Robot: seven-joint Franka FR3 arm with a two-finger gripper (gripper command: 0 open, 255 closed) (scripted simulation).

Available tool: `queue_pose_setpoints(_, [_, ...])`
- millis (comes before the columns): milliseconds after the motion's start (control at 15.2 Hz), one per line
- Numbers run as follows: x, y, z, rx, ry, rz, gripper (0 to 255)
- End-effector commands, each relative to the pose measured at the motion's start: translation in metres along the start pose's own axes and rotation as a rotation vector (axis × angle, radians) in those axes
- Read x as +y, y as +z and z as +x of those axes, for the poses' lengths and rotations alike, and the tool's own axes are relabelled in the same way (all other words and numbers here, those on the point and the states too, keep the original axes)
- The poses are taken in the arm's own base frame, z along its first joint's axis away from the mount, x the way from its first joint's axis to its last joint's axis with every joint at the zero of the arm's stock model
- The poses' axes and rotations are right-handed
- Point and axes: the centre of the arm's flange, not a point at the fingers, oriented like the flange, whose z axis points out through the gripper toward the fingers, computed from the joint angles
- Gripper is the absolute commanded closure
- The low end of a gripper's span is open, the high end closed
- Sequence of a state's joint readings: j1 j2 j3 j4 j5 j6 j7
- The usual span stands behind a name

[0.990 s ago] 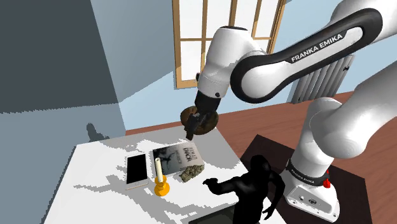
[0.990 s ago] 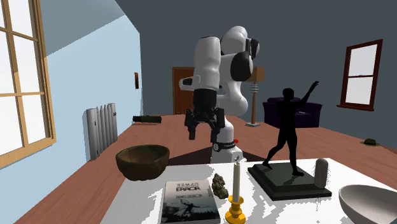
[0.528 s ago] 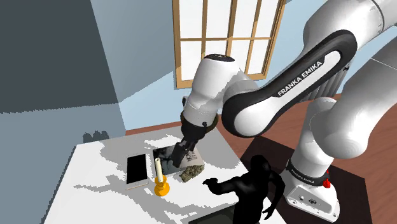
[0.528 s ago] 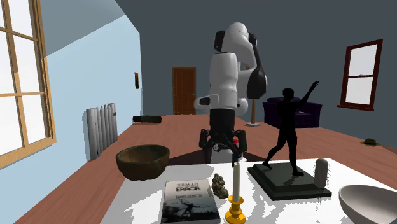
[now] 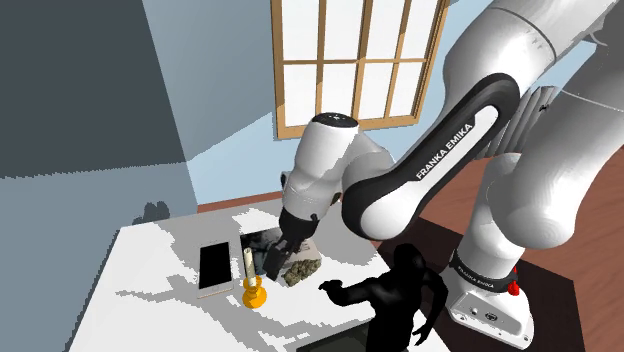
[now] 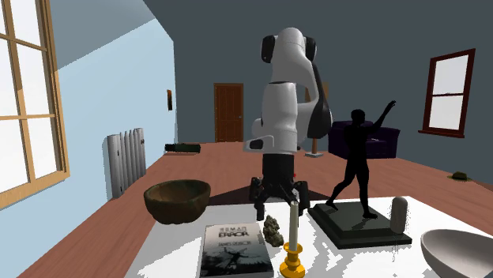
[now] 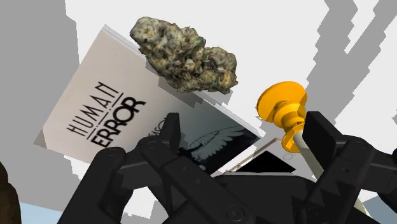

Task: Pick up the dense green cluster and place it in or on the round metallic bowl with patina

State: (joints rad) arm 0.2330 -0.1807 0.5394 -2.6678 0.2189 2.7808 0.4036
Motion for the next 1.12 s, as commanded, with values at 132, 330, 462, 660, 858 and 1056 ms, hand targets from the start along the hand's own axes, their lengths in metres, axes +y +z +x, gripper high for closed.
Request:
queue_pose_setpoints(132, [-0.0005, 0.0071, -0.0005, 0.001, 0.0, 0.001, 0])
queue_pose_setpoints(330, [-0.0005, 0.0071, -0.0005, 0.001, 0.0, 0.001, 0])
queue_pose_setpoints(462, [-0.0005, 0.007, -0.0005, 0.001, 0.0, 0.001, 0])
queue_pose_setpoints(660, [-0.0005, 0.007, -0.0005, 0.001, 0.0, 0.001, 255])
queue_pose_setpoints(858, [-0.0005, 0.007, -0.0005, 0.001, 0.0, 0.001, 255])
queue_pose_setpoints(1056, [-0.0005, 0.007, -0.0005, 0.001, 0.0, 0.001, 255])
